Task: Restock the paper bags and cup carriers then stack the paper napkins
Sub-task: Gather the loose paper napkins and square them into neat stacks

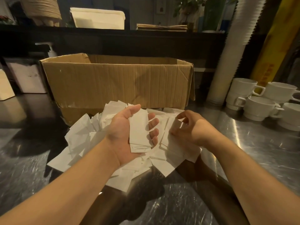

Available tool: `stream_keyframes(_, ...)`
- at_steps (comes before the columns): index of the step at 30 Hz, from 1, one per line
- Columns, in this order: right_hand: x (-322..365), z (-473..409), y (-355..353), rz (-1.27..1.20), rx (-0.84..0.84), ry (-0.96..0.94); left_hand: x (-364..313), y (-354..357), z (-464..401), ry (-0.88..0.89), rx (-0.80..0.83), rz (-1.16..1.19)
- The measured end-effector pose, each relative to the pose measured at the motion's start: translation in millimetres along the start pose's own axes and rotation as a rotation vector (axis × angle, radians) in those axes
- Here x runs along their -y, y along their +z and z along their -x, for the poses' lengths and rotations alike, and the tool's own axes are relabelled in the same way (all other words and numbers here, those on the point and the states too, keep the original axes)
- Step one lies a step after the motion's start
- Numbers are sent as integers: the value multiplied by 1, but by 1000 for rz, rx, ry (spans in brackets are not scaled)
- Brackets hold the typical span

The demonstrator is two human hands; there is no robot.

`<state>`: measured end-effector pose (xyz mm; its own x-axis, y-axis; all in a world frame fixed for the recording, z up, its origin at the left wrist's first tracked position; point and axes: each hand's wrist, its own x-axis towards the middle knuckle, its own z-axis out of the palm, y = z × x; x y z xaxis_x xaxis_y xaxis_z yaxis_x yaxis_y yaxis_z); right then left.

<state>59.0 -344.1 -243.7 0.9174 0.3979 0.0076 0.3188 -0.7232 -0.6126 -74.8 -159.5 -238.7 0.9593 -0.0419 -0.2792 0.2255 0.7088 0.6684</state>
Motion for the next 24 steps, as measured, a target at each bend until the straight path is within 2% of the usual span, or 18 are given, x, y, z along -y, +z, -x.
stream_keyframes(10,2,4,-1,-123,16,50,1,2,0,3,-23,-15)
stream_keyframes(15,1,11,-6,-179,-24,-26,1,1,0,9,-6,-11)
stream_keyframes(21,8,17,-12,-389,-43,-103,1,0,-2,32,13,19)
stream_keyframes(24,11,25,-24,-638,74,-156,-2,2,-1,79,27,22)
